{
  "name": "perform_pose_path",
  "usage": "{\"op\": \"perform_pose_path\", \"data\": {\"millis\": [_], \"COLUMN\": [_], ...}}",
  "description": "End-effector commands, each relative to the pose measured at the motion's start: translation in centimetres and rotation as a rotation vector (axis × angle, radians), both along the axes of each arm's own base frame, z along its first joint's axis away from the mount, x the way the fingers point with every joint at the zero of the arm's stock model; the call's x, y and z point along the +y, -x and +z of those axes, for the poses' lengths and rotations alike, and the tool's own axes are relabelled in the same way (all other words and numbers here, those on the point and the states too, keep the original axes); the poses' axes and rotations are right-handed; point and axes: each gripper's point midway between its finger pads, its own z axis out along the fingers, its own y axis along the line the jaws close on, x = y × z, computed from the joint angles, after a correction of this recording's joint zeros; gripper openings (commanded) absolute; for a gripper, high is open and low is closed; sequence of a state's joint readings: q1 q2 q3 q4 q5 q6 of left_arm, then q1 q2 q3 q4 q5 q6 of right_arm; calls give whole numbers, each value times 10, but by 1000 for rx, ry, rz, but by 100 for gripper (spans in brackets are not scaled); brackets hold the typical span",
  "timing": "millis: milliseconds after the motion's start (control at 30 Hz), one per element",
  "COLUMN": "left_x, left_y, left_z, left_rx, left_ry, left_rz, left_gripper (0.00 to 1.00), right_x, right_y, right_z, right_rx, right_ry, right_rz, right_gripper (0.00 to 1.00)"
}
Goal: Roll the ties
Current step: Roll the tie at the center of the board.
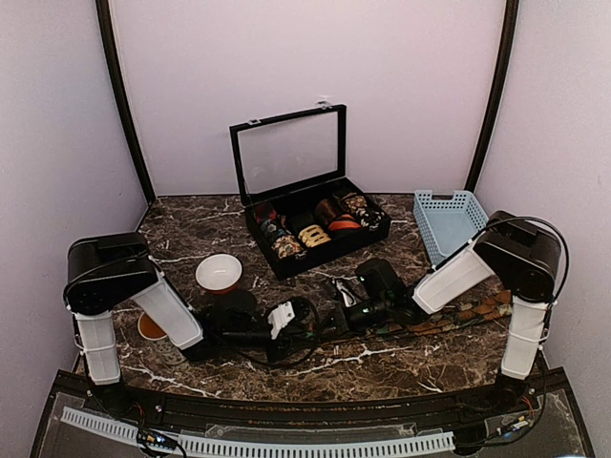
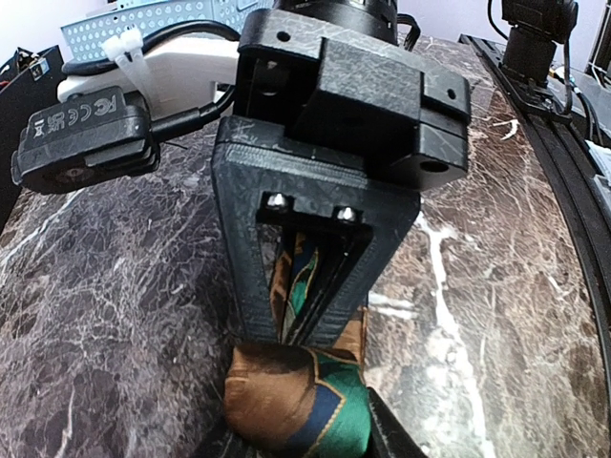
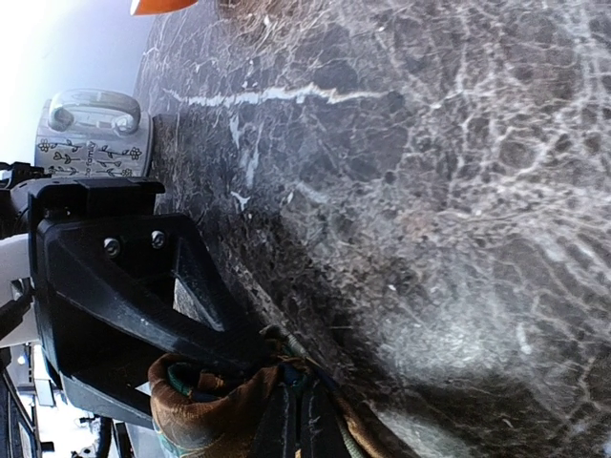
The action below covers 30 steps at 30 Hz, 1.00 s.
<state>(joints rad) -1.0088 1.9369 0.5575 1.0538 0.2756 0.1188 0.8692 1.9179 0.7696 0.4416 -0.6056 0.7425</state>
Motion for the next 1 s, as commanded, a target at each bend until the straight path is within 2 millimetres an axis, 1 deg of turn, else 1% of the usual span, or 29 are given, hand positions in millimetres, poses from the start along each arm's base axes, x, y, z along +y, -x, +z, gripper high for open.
{"op": "perform_pose_path", "data": {"millis": [0,233,400,567,633,733,867,967], "left_x": [-7,2,8,11,10,7,-8,-13], "left_y": [2,3,-2,-10,-10,-7,5,4], "left_z": [-8,-22,-16,-11,-11,-8,0,3], "left_rx": [30,42,21,37,37,29,-3,-19], "left_ry": [0,-63,-67,-54,-51,-46,-64,-80], "left_rz": [-20,-4,32,64,59,30,-35,-39], "left_gripper": [35,34,44,46,45,41,39,38], "right_x": [-18,-16,-16,-21,-22,-21,-13,-7], "right_y": [6,7,8,12,13,13,14,18], "right_z": [-28,-25,-26,-33,-35,-34,-29,-27], "right_rx": [40,41,42,54,59,58,50,52], "right_ry": [109,96,95,109,110,102,81,64], "right_rz": [-38,-31,-27,-28,-28,-23,-4,17], "right_gripper": [0,0,0,0,0,0,0,0]}}
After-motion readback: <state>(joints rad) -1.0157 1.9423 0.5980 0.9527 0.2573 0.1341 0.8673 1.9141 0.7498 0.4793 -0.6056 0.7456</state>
